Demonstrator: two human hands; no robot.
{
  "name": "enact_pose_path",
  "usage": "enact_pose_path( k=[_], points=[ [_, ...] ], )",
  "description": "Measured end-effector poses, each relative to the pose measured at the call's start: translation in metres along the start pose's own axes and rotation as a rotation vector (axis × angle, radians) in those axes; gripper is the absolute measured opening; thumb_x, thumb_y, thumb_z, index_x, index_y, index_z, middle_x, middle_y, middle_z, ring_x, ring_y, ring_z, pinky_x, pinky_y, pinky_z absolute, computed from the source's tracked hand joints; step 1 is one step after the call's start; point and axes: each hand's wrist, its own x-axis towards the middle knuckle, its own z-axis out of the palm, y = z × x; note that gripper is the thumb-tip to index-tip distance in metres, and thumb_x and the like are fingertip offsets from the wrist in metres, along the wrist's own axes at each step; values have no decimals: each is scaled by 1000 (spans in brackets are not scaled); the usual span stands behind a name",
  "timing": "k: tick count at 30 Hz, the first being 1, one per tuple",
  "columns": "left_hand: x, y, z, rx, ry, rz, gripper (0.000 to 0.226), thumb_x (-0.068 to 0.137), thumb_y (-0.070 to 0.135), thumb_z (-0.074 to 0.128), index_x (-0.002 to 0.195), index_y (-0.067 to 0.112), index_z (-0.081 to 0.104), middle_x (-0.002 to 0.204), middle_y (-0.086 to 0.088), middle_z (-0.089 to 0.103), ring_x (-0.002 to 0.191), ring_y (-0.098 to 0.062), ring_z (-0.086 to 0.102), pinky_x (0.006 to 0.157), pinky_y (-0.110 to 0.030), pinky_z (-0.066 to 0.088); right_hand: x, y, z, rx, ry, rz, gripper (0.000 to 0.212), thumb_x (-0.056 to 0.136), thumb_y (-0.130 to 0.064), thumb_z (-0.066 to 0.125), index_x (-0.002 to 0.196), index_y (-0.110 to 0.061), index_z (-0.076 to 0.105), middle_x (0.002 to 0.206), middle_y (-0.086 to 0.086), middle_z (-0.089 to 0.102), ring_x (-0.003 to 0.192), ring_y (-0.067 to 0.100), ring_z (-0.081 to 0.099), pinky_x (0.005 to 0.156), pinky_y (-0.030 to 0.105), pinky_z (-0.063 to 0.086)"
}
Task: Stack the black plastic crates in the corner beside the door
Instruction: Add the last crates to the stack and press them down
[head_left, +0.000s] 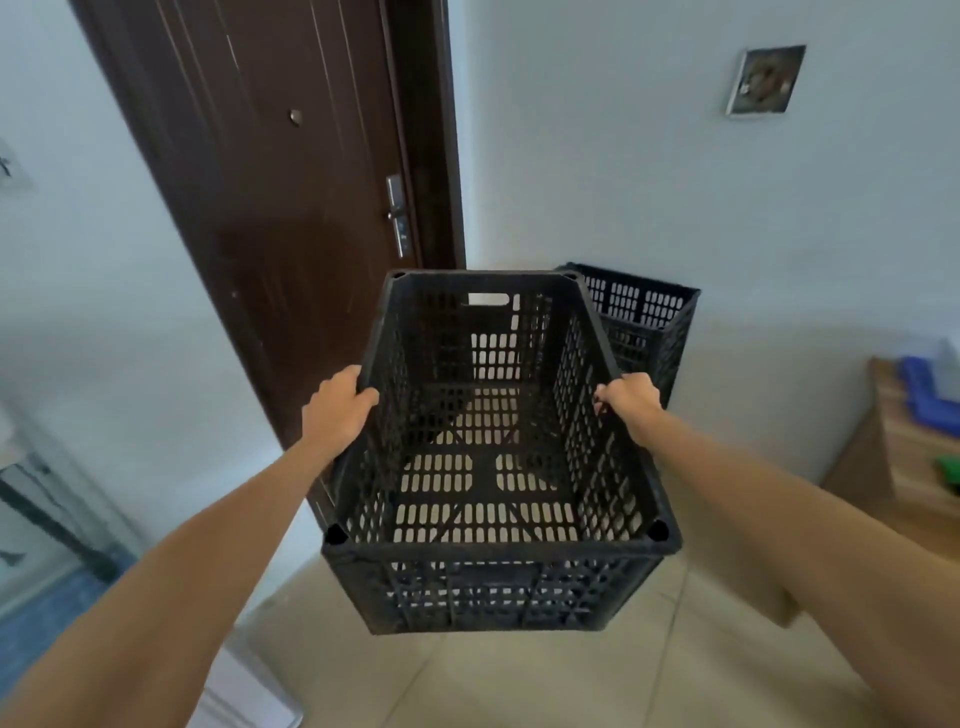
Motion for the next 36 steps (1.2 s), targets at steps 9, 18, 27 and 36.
enact_pose_path(
  k=[9,18,27,36],
  points=[
    [118,124,23,-77,-39,26,37,94,25,57,130,19,56,122,-7,66,109,-33,62,94,-45,49,134,-73,-63,59,34,-83,26,90,-7,57,113,5,63,93,16,70,85,27,68,68,31,53],
    [218,224,97,-181,5,42,33,90,21,58,123,24,62,109,2,64,110,-26,60,82,-37,45,284,-121,-124,23,-4,-190,12,91,1,48,86,0,59,78,15,59,63,21,56,59,24,51],
    [329,266,152,-260,8,46,31,89,18,58,118,24,65,89,8,62,96,-20,60,86,-41,49,407,-163,-126,16,47,-192,21,86,1,54,102,10,63,86,17,65,60,16,58,48,24,43],
    [468,279,202,-259,-38,31,20,89,16,58,106,25,67,95,2,68,98,-17,58,85,-39,46,541,-212,-80,-1,61,-173,24,88,2,54,109,11,59,85,19,65,64,21,62,60,31,51]
  ],
)
